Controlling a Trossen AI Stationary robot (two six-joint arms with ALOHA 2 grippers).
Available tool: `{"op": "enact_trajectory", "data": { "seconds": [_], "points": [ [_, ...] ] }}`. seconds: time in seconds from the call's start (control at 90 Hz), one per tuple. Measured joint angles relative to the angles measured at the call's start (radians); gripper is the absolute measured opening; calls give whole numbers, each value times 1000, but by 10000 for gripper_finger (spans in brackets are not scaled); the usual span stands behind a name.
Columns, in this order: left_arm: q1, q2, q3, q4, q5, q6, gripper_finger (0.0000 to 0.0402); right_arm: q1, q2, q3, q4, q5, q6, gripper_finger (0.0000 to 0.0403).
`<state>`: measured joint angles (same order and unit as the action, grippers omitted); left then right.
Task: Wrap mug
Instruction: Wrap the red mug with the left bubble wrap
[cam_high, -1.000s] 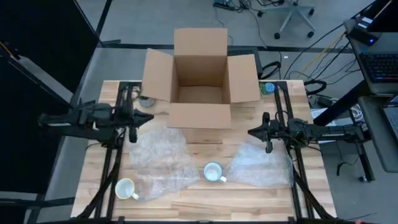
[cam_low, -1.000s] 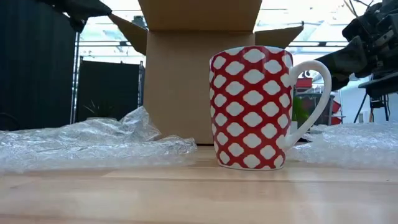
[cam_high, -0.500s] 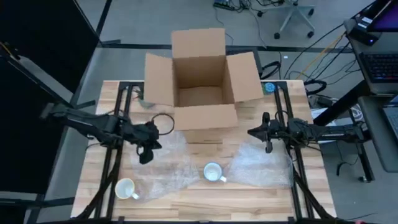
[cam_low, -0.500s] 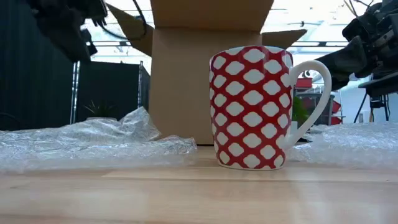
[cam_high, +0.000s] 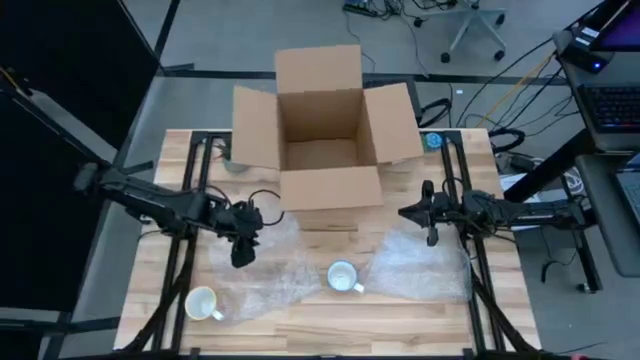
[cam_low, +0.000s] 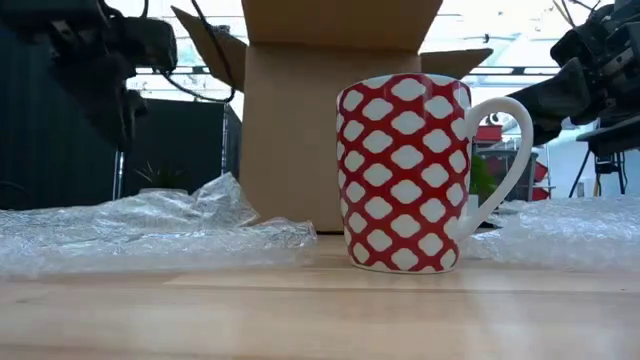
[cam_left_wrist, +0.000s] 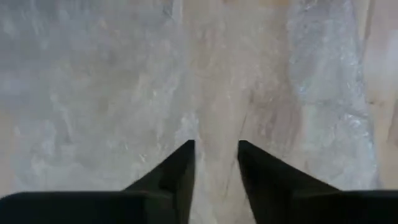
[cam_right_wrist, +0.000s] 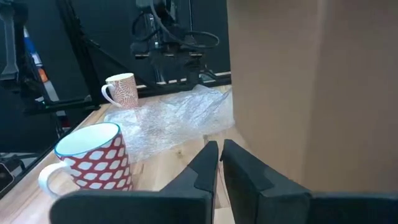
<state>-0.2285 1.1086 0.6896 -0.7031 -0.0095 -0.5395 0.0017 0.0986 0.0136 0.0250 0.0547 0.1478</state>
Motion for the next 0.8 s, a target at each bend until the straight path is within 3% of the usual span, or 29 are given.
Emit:
{"op": "enact_trajectory", "data": {
  "seconds": [0.233, 0.511, 0.7, 0.8],
  "points": [
    [-18, 53, -88, 36, -42, -5, 206, 0, 0, 0, 0, 0, 0, 11],
    [-31, 161, -129, 214, -57, 3, 209, 0, 0, 0, 0, 0, 0, 11],
    [-50, 237, -133, 249, -81, 21, 208, 0, 0, 0, 0, 0, 0, 11],
    [-50, 264, -132, 250, -104, 22, 189, 0, 0, 0, 0, 0, 0, 11]
  ]
}}
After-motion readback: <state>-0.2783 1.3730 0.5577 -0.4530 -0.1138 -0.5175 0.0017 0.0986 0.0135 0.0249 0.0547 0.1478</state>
